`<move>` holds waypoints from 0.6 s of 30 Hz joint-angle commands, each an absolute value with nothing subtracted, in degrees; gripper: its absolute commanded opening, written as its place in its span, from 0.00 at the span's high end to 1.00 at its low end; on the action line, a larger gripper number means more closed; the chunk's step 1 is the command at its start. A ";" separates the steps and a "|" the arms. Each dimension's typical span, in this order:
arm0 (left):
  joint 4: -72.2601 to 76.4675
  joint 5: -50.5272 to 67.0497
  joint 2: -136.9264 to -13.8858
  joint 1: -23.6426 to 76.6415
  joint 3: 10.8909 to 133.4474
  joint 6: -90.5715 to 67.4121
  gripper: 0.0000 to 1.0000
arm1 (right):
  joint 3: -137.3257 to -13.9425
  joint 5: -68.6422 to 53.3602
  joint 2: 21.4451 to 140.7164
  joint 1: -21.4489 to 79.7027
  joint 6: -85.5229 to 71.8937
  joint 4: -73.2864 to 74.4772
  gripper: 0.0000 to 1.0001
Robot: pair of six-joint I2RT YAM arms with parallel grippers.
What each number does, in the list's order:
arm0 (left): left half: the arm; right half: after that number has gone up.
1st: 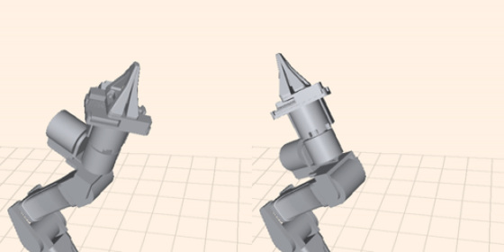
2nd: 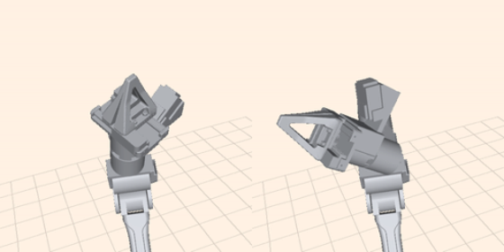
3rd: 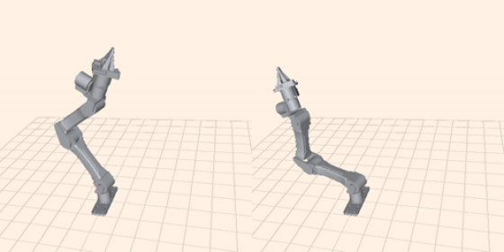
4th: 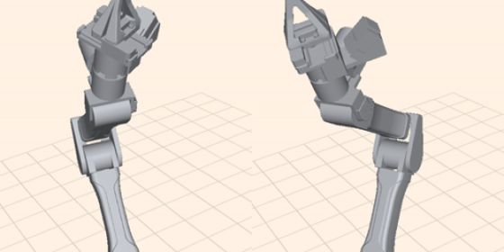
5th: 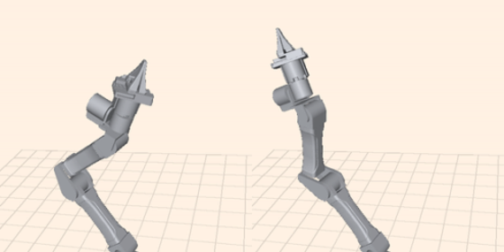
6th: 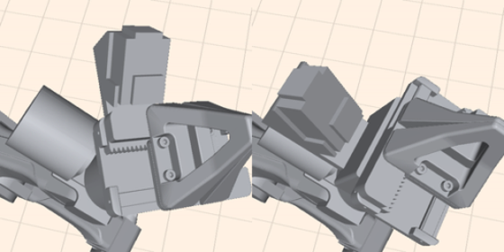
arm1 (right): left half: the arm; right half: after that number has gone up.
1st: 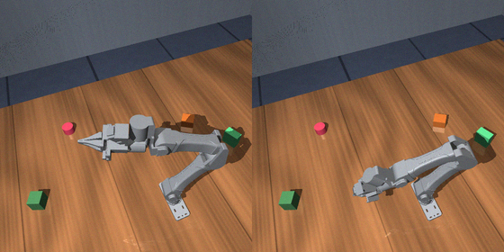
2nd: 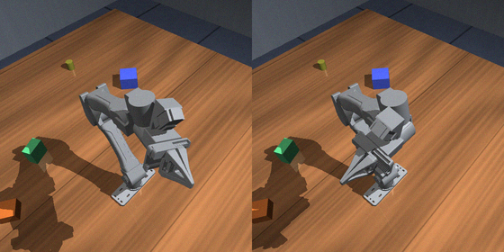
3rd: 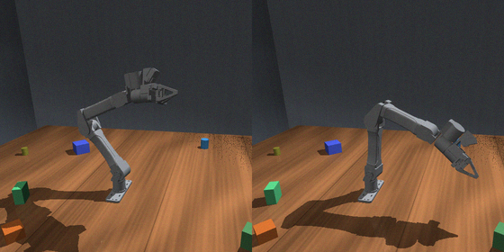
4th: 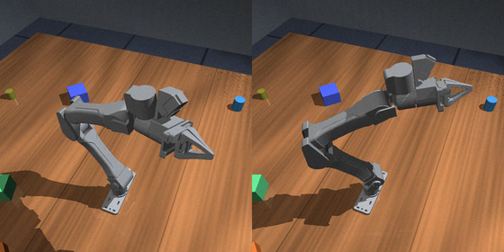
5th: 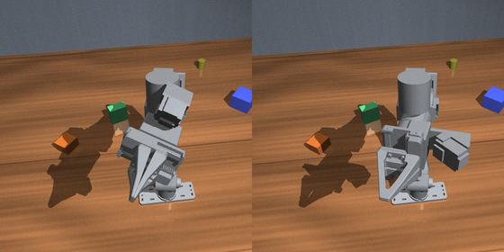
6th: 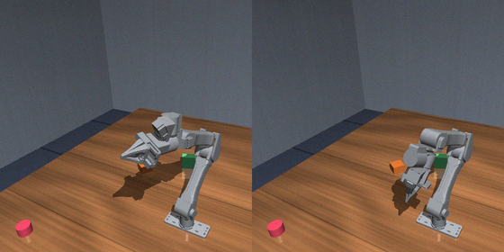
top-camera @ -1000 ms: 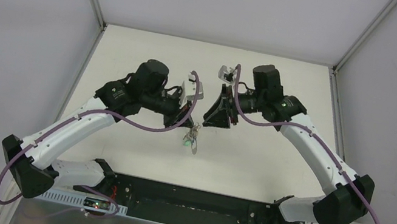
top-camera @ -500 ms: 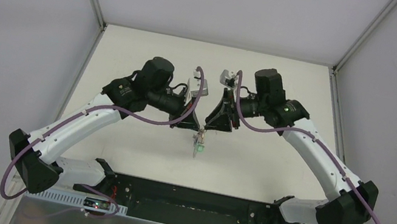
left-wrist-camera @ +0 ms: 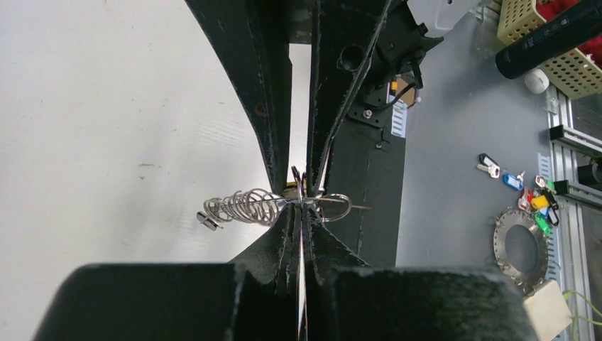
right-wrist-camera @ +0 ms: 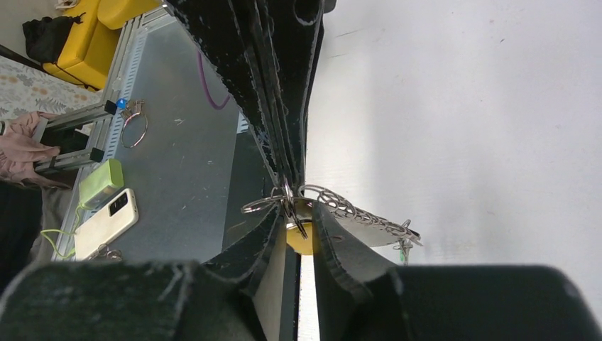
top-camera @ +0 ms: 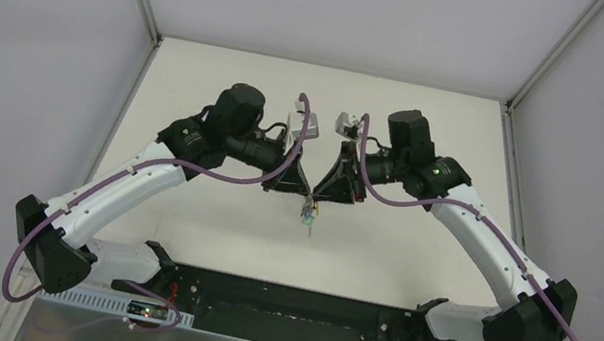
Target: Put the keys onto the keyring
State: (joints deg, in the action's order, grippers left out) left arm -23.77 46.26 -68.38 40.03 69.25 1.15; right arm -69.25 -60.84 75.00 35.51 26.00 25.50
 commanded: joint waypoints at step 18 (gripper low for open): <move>-18.28 48.29 -67.70 38.94 67.94 -1.93 1.00 | -68.52 -64.60 73.15 34.30 23.12 20.73 0.94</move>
